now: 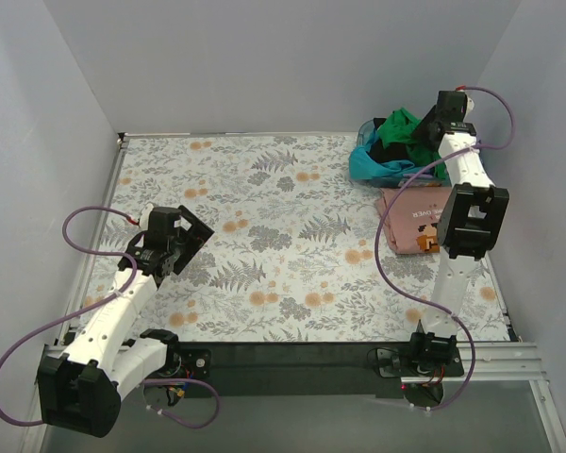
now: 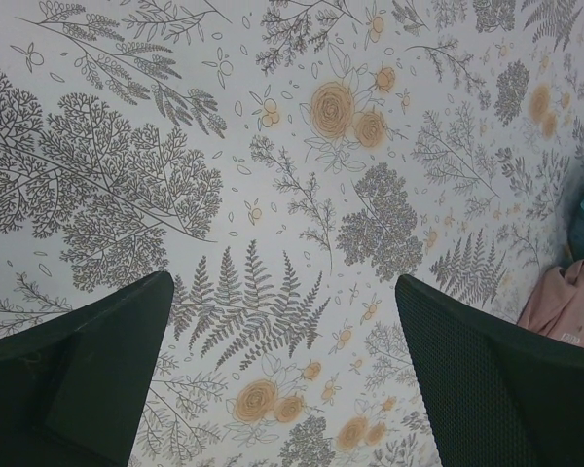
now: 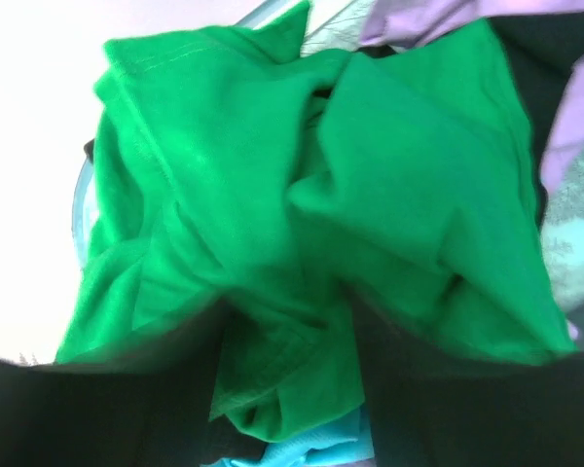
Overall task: Fold and stack the t-shirts
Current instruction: Grab the tshirt from the pile
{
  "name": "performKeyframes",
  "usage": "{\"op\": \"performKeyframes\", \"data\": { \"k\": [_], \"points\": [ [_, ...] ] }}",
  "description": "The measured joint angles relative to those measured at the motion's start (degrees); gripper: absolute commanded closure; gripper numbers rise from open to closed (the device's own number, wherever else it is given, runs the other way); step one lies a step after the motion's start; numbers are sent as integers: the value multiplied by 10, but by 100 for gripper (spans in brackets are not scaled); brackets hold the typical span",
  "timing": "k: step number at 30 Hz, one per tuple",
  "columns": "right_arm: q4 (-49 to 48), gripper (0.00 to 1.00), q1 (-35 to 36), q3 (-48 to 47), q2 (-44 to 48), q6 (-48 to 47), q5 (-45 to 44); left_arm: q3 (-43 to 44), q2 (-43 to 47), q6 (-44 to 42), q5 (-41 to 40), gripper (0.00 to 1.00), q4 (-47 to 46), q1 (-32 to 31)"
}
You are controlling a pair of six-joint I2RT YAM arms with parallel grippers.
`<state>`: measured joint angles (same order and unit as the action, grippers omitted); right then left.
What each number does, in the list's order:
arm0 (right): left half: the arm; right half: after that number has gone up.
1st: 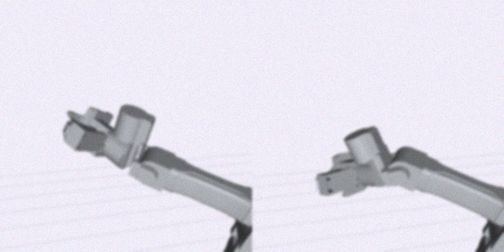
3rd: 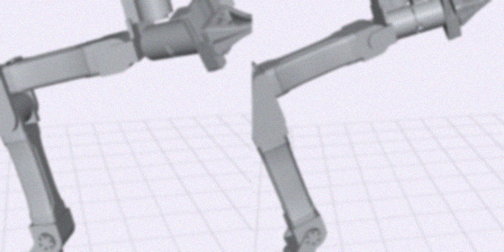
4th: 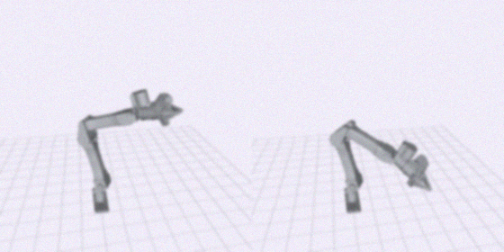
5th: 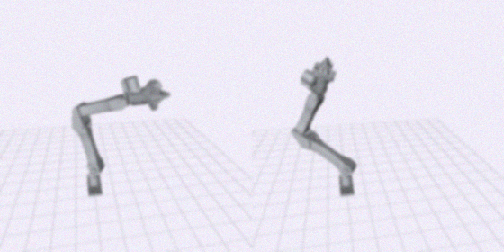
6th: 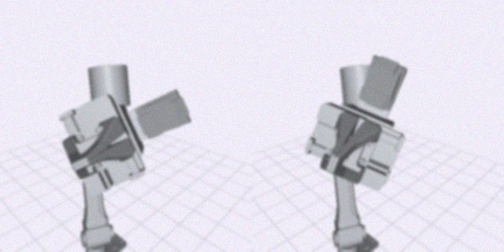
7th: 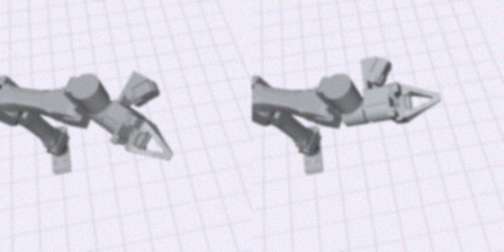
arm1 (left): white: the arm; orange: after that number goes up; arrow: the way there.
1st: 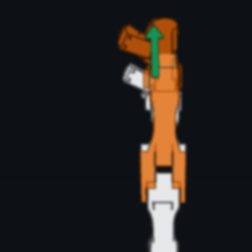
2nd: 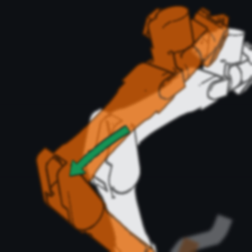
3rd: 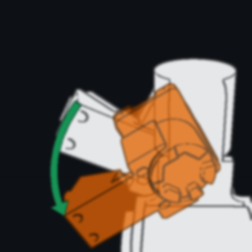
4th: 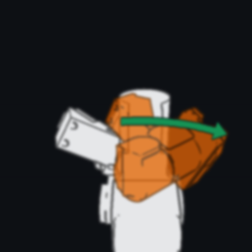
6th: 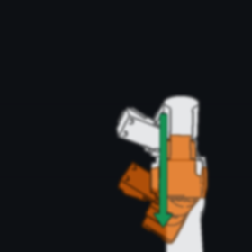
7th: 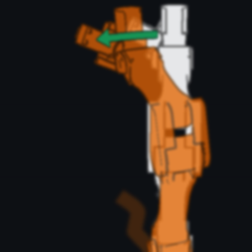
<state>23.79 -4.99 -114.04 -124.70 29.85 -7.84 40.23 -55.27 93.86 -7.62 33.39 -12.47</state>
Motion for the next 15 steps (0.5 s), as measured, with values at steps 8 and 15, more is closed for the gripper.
{"op": "performKeyframes", "data": {
  "k": [8,15],
  "points": [
    [-12,99,-1,-9,-5,24,17,0,1,0,-3,2,0,0],
    [1,99,-2,-64,31,-29,27,0,13,0,2,2,0,0]
  ]
}}
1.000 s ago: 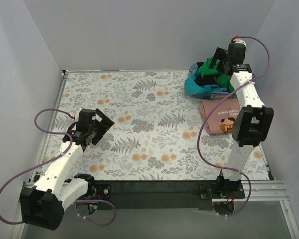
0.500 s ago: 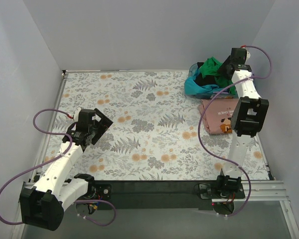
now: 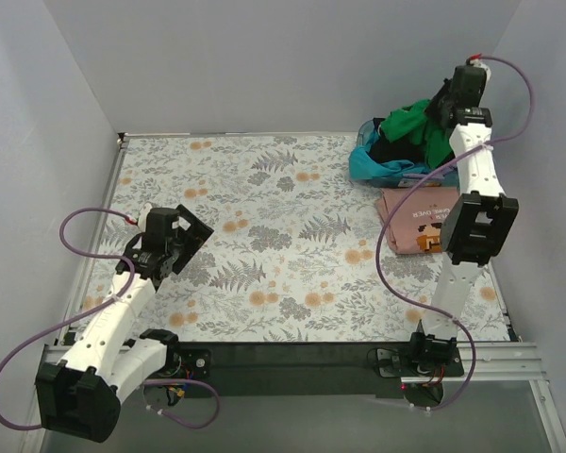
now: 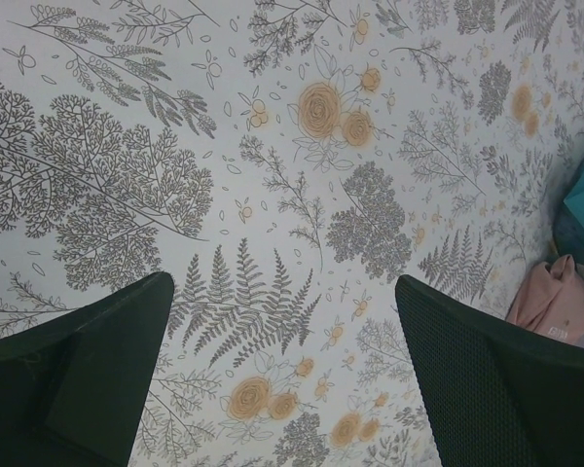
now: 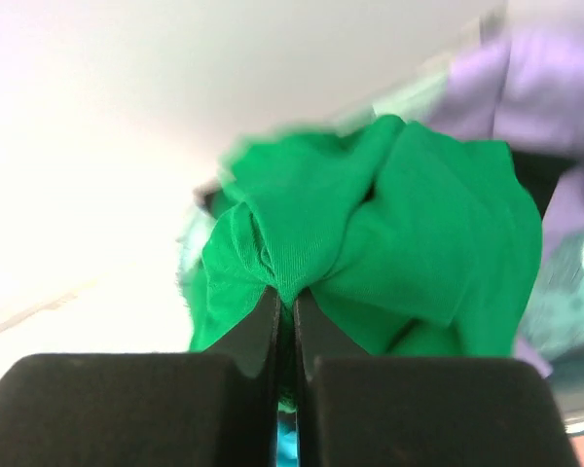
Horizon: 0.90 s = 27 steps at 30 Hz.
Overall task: Fold and stack the t-shirts
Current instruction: Grab the tshirt from the pile, then move the tshirt to the center of the board
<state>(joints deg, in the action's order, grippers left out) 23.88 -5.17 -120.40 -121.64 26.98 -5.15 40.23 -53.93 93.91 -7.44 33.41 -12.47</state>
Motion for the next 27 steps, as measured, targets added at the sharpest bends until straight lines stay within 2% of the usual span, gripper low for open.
{"op": "performKeyframes", "data": {
  "k": [6,10,13,18,21,23,26,27],
  "points": [
    [-8,99,8,-80,94,-51,43,0,24,3,12,2,0,0],
    [-45,99,42,-104,171,-88,79,20,25,4,22,2,11,0],
    [-66,99,116,-104,224,-127,99,48,26,4,25,2,13,0],
    [-89,99,281,-83,278,-170,153,68,42,6,25,2,24,0],
    [-96,99,355,-34,305,-188,166,76,63,9,23,2,53,0],
    [-105,98,384,32,329,-189,176,85,79,13,18,2,75,0],
    [-127,95,395,198,389,-168,170,99,114,20,1,2,111,0],
    [-136,88,394,276,417,-161,156,105,131,24,-8,2,124,0]
  ]
}}
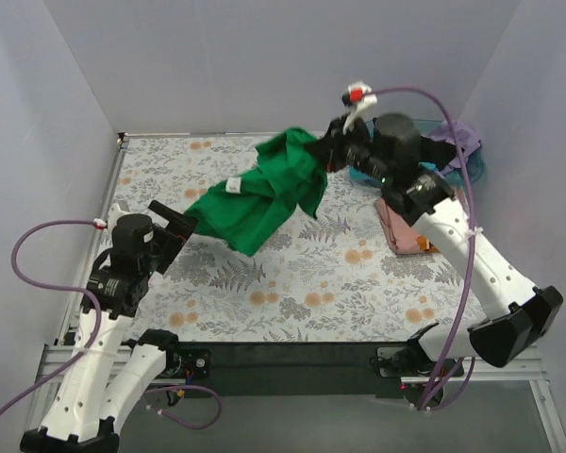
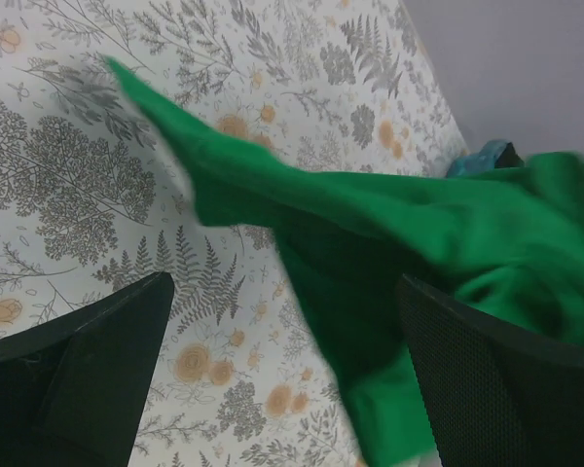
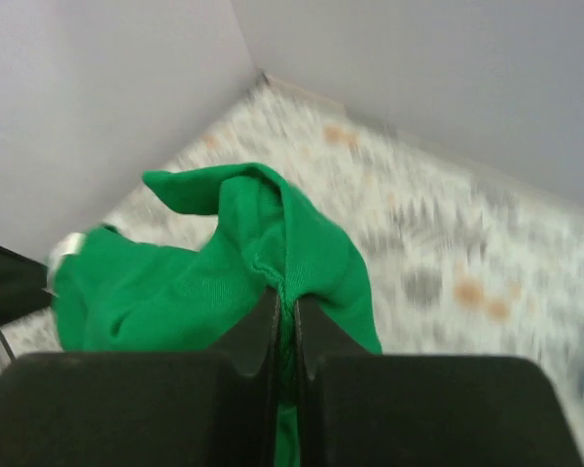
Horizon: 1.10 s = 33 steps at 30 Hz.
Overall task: Fold and stack the t-shirts
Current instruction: Move the tshirt to the center of the board, then flatten the tshirt out
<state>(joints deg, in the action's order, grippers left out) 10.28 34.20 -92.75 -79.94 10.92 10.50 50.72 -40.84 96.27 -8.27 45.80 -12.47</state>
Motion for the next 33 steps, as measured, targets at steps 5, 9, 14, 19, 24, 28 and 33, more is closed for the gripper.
{"op": "performKeyframes", "data": {
  "k": [5,9,14,19,24,28,33],
  "points": [
    [2,12,-27,353,84,52,-104,2,66,15,-31,2,35,0],
    [31,1,-80,499,92,82,-151,-30,68,22,-29,2,34,0],
    [32,2,-64,548,181,101,-151,-100,-5,24,3,2,13,0],
    [-11,2,39,563,233,129,-160,-153,-106,29,30,2,-22,0],
    [-19,2,119,570,171,151,-196,-164,-160,33,36,5,-66,0],
    [-19,2,148,565,106,175,-233,-164,-192,41,18,10,-96,0],
    [-51,14,161,541,12,214,-267,-156,-276,50,-12,18,-120,2]
  ]
}}
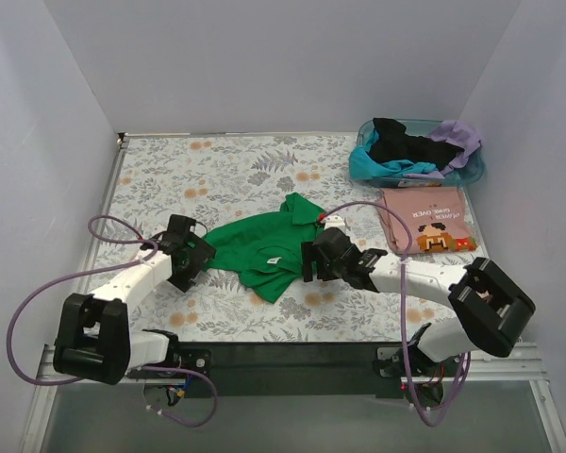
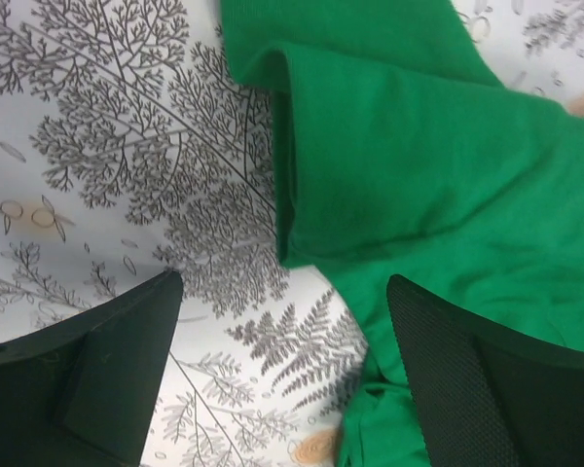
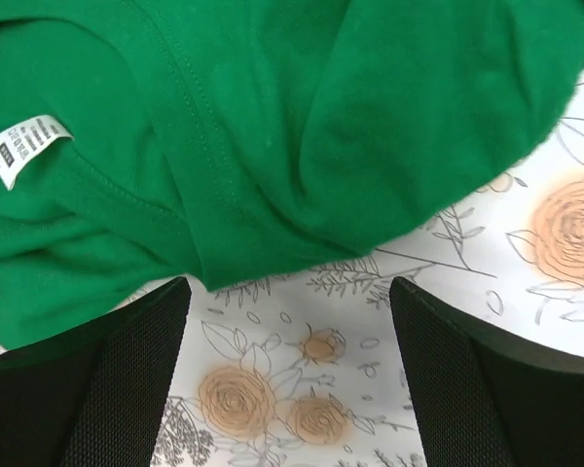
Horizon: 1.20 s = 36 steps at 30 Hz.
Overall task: Fold and stack the t-shirts
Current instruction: Flatten the tshirt out
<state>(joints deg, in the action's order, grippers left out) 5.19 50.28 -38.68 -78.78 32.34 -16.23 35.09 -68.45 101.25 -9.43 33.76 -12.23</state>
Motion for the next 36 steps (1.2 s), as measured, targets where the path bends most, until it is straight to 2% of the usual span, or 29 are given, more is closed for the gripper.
{"op": "performKeyframes", "data": {
  "k": [2,3,4,5,6,7,8,11,14,17,22,25,29,36],
  "points": [
    [-17,25,1,-6,-33,10,-2,10,-43,1,-5,26,-10,5],
    [-23,37,2,-13,-51,16,-2,16,-57,0,-6,35,-24,6],
    [-29,54,2,-20,-66,18,-1,23,-69,0,-7,43,-33,7],
    [-34,68,2,-26,-80,22,-2,28,-81,-3,-8,58,-43,9],
    [-40,78,2,-31,-89,28,-2,37,-96,-8,-8,97,-54,11],
    [-46,95,3,-34,-96,35,-3,41,-110,-15,-8,100,-67,13],
    [-48,99,3,-34,-97,36,-4,47,-127,-22,-7,100,-79,16],
    [-49,99,3,-34,-87,33,-17,67,-152,-41,-1,100,-88,21],
    [-44,99,4,-28,-37,21,-28,66,-124,-56,5,100,-84,21],
    [-39,99,4,-27,51,3,-30,64,-38,-66,16,100,-86,20],
    [-22,99,4,-30,206,-35,-11,74,155,-74,37,100,-79,20],
    [17,99,4,-53,279,-58,5,114,221,-75,45,100,-59,20],
    [78,99,5,-137,345,-87,15,220,280,-78,43,100,-11,20],
    [113,99,5,-295,409,-118,87,377,343,-88,76,100,5,20]
  ]
}}
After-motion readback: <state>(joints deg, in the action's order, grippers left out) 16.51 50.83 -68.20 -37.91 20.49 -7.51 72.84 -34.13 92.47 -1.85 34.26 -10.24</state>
